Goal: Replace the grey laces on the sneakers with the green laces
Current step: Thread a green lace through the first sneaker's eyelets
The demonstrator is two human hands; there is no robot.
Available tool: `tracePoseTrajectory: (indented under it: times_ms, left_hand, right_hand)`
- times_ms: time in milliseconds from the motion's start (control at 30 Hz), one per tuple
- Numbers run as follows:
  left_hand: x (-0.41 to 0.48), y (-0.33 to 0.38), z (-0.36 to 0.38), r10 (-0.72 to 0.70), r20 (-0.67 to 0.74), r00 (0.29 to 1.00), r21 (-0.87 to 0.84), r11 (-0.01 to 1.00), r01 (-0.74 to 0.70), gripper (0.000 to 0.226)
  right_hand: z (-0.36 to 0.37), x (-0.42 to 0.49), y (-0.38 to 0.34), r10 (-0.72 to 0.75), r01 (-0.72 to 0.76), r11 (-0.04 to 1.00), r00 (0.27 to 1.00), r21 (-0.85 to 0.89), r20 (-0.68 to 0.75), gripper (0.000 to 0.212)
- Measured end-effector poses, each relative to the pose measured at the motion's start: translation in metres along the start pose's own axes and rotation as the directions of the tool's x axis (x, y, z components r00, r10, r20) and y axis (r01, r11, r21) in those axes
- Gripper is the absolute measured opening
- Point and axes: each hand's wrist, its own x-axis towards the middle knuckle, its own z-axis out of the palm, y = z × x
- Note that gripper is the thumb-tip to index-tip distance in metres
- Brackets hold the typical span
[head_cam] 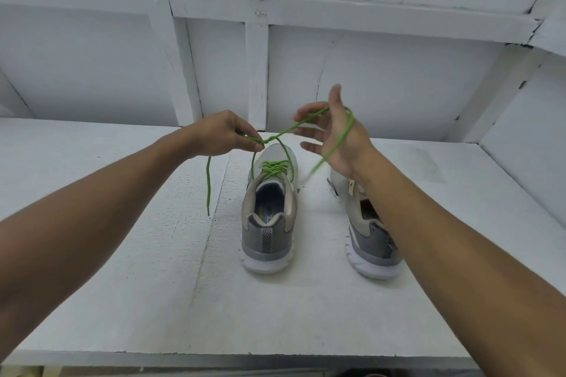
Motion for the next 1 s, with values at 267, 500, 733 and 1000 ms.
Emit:
tracePoseTrajectory:
  times_ms: [267, 500, 733, 1000]
  left_hand:
    - [-0.009, -0.010, -0.009, 0.011, 0.065, 0.998, -0.230, 0.973, 0.005, 0.028]
    - [-0.016, -0.041, -0.015, -0.085, 0.156, 0.984, 0.026, 0.996, 0.082, 0.073]
    - [-0.017, -0.060, -0.004, -0.221, 0.137, 0.966, 0.154, 0.968, 0.200, 0.042]
    - [-0.014, -0.024, 0.023, -0.297, -0.091, 0.951, 0.111, 0.946, 0.306, 0.049]
  right_hand:
    - [-0.034, 0.009, -0.021, 0.003, -0.190, 0.637, 0.970, -0.748, -0.244, 0.053]
    - [-0.046, -0.002, -0.013, 0.048, -0.179, -0.286, 0.978, -0.941, -0.201, 0.029]
    - [-0.038, -0.002, -0.007, 0.052, -0.132, -0.256, 0.987, -0.958, -0.150, 0.029]
    - [-0.021, -0.007, 0.002, 0.079, 0.140, 0.194, 0.984, -0.971, 0.158, 0.009]
